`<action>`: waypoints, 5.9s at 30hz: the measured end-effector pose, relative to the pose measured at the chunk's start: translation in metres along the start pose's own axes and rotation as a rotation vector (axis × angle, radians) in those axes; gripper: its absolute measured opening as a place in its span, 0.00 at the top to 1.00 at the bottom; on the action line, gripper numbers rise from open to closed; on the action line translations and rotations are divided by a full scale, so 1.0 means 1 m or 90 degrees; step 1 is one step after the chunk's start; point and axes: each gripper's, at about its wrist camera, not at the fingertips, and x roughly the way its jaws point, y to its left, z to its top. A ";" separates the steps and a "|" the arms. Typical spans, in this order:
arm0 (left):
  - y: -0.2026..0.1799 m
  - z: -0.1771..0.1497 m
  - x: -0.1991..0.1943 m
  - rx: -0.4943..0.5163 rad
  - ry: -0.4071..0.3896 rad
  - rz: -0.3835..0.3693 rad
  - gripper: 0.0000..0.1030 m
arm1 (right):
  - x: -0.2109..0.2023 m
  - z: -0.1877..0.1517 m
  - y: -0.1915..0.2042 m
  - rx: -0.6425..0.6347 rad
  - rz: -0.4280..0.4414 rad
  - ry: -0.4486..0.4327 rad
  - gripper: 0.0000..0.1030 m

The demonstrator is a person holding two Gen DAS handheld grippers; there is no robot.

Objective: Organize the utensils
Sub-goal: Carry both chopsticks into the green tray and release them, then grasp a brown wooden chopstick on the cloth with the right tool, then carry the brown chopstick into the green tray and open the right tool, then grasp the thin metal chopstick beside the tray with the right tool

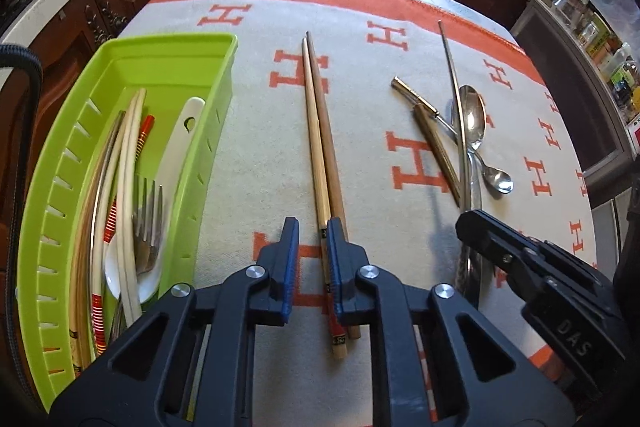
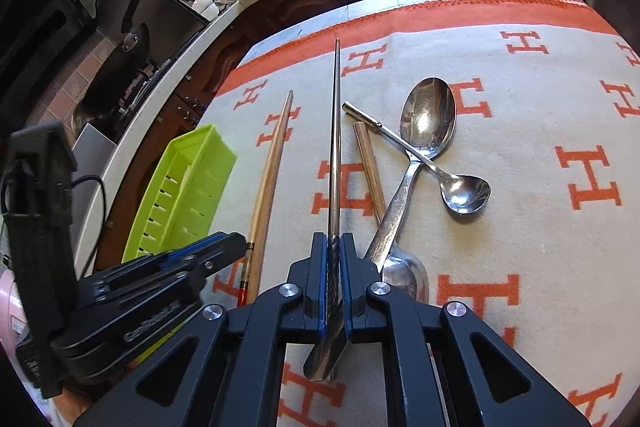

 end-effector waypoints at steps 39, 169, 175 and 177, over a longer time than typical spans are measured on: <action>0.073 -0.033 -0.137 0.015 -0.154 0.037 0.96 | -0.042 -0.007 0.080 -0.014 0.113 0.030 0.98; 0.105 -0.074 -0.129 -0.002 -0.141 0.031 0.59 | 0.005 -0.038 0.120 -0.092 0.018 0.133 0.73; 0.115 -0.072 -0.137 -0.017 -0.155 0.047 0.58 | 0.030 -0.053 0.136 -0.158 0.023 0.160 0.73; 0.124 -0.071 -0.140 -0.032 -0.159 0.050 0.58 | 0.038 -0.057 0.142 -0.183 0.012 0.165 0.73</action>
